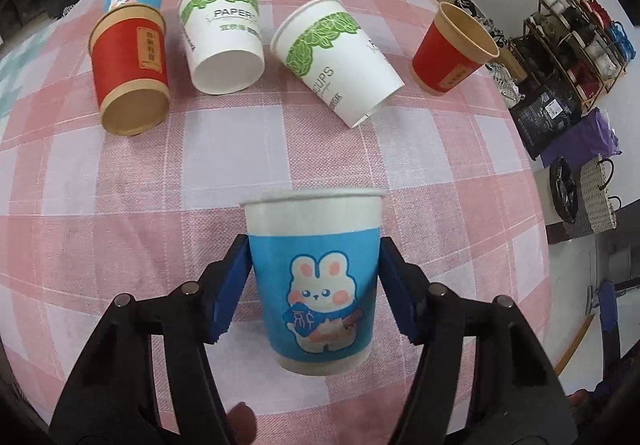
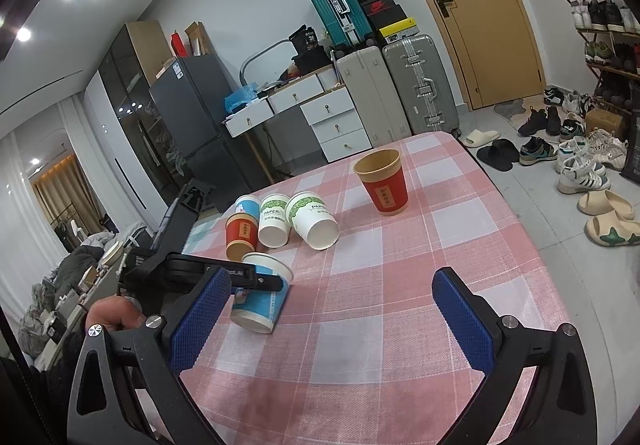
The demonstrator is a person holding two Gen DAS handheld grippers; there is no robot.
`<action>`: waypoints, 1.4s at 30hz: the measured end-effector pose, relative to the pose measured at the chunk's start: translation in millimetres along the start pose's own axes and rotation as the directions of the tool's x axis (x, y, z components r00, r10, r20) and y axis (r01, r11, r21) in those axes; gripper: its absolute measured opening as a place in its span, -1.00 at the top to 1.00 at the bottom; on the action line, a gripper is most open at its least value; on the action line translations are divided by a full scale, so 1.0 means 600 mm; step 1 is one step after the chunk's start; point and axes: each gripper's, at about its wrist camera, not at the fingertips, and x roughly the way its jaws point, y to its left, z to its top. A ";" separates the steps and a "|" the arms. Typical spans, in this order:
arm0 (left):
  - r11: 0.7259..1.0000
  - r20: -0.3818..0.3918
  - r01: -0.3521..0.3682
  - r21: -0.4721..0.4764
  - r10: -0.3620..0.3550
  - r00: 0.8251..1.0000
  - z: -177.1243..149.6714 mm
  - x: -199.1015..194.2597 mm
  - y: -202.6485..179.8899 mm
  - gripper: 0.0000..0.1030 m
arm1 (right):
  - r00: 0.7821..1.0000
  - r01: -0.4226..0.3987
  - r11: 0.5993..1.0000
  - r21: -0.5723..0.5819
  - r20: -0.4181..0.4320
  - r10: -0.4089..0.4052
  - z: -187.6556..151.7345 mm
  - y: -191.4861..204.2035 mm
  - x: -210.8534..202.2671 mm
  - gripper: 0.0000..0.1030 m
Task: Flip cup upright
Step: 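Carry the blue rabbit cup with the left gripper and set it down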
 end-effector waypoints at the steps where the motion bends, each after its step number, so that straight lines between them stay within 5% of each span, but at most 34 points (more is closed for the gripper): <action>1: 1.000 0.000 0.010 -0.009 -0.010 1.000 -0.002 -0.004 0.004 -0.18 | 1.000 -0.002 1.000 -0.001 0.002 0.002 0.000 0.003 -0.001 -1.00; 11: 0.999 0.019 0.035 -0.017 -0.035 0.999 -0.059 -0.105 0.038 -0.18 | 0.995 -0.087 0.996 0.013 -0.042 0.088 -0.017 0.058 -0.008 -1.00; 19: 0.997 0.044 0.013 -0.075 -0.010 0.999 -0.162 -0.197 0.121 -0.19 | 0.989 -0.108 0.994 -0.005 -0.102 0.107 -0.049 0.098 -0.005 -1.00; 28: 0.986 -0.004 0.053 -0.160 -0.054 0.999 -0.264 -0.179 0.166 -0.19 | 0.985 -0.100 0.994 -0.040 -0.146 0.093 -0.064 0.125 -0.004 -1.00; 42: 0.988 -0.029 0.048 -0.147 -0.053 0.998 -0.268 -0.125 0.152 -0.24 | 0.982 -0.091 0.994 -0.058 -0.169 0.080 -0.067 0.134 0.010 -1.00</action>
